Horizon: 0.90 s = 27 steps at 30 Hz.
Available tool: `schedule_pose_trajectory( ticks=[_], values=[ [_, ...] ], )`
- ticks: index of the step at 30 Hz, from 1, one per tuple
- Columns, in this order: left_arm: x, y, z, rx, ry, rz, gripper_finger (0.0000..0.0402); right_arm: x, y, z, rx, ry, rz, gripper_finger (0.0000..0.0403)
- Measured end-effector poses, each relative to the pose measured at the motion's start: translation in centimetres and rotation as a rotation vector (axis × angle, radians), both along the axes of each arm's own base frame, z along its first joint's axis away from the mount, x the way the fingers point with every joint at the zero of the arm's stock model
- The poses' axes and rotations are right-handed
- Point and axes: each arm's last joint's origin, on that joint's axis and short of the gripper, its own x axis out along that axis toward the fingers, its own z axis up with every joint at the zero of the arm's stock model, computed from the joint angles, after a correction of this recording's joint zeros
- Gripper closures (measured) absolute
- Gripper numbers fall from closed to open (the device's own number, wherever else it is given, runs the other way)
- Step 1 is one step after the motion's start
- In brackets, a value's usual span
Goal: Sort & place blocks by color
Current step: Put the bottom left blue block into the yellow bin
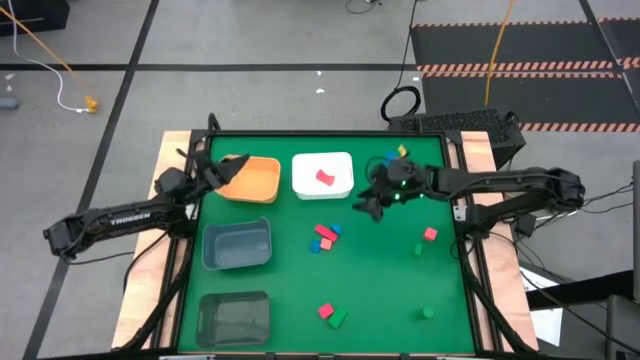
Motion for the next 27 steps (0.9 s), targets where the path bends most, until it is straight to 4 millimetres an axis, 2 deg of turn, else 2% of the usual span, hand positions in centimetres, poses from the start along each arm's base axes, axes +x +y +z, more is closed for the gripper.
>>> schedule_pose_trajectory(
  ticks=[4, 9, 16, 22, 27],
  values=[
    [0.5, -0.8, 0.6, 0.038, -0.001, -0.120, 0.0146, 0.7, 1.7, -0.7, -0.139, 0.028, 0.103, 0.0145],
    [1.2, -1.8, 0.9, 0.127, 0.071, -0.198, 0.0146, 1.4, 2.6, -1.7, -0.209, 0.057, 0.119, 0.0145],
    [2.2, -2.8, 0.0, 0.072, 0.254, -0.297, 0.0146, 3.2, 4.4, -3.9, -0.205, 0.091, 0.049, 0.0145],
    [2.6, -4.1, 0.1, 0.092, 0.274, -0.390, 0.0147, 4.4, 6.1, -5.1, -0.303, 0.061, -0.032, 0.0145],
    [2.7, -5.1, 0.5, 0.114, 0.261, -0.460, 0.0146, 5.0, 7.5, -6.3, -0.258, 0.047, -0.152, 0.0150]
  ],
)
